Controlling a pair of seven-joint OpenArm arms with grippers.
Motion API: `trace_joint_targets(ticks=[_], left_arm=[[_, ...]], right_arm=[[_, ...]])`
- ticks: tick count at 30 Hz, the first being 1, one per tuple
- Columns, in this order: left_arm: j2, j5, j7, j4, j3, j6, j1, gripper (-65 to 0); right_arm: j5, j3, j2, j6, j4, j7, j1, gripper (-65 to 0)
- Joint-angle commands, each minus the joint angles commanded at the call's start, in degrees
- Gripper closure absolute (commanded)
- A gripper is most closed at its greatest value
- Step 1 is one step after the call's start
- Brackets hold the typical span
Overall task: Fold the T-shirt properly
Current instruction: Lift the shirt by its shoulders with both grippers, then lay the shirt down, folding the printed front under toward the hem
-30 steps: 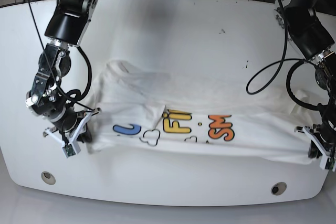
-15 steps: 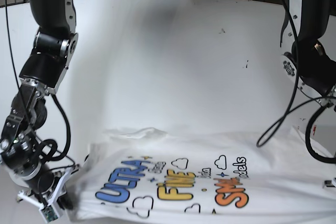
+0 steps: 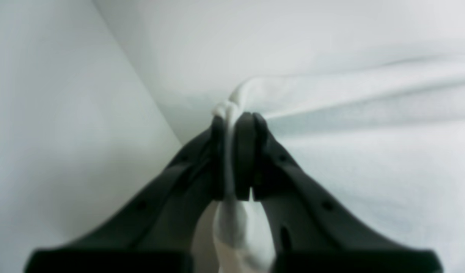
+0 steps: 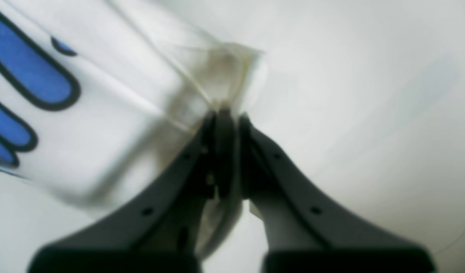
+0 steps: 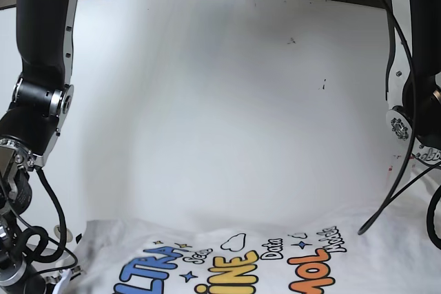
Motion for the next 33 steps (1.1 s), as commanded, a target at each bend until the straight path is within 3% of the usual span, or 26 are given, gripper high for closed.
trace_joint_targets(ticks=[8,13,23,33], left_arm=[[0.35,-0.26,-0.09,1.05,-0.18,-0.09,10.02,0.0],[0.44,-0.35,-0.18,4.75,-0.62,-0.09,18.29,0.0],[0.26,-10.20,-0.26,6.07,-8.62,-0.09,35.87,0.0],[0.26,-15.56,-0.35,6.07,-14.24,-0.09,53.54,0.0]], right_arm=[[-0.09,3.25,-0.53,0.00,6.24,-0.88,-10.46,0.0],[-0.35,5.80,-2.64,0.00,11.60,-0.88,-20.04,0.0],[-0.09,12.57,-8.18,0.00,20.31,-0.62,-41.58,0.0],[-0.09,13.19,-11.87,0.00,21.10,1.23,-55.47,0.0]])
